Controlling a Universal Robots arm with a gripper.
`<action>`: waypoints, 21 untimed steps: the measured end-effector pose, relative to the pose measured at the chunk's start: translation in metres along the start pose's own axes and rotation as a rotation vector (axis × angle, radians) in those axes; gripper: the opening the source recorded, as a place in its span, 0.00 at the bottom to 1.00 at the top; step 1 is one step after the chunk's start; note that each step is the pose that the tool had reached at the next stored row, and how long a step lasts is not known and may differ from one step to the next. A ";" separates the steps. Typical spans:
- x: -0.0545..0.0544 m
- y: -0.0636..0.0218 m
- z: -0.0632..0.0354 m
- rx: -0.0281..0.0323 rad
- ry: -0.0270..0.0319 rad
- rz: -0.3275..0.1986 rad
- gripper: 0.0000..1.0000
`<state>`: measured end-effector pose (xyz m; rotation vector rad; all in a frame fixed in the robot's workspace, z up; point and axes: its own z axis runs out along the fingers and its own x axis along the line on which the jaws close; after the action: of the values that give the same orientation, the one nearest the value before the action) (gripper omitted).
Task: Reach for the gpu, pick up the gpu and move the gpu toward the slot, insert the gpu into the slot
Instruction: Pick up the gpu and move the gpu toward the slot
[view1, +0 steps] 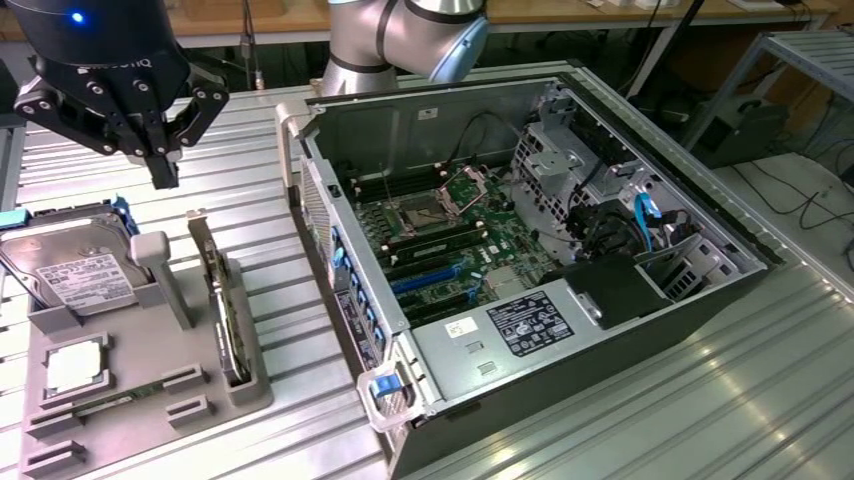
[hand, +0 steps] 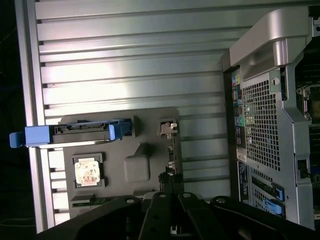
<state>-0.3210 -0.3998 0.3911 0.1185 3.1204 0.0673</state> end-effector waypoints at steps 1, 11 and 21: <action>0.000 0.0000 0.0000 0.0000 0.0000 0.000 0.17; 0.000 0.0000 0.0000 0.0000 0.0000 0.000 0.36; 0.000 -0.0004 0.0000 0.0000 0.0000 0.000 0.36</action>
<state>-0.3210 -0.4002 0.3911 0.1186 3.1204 0.0673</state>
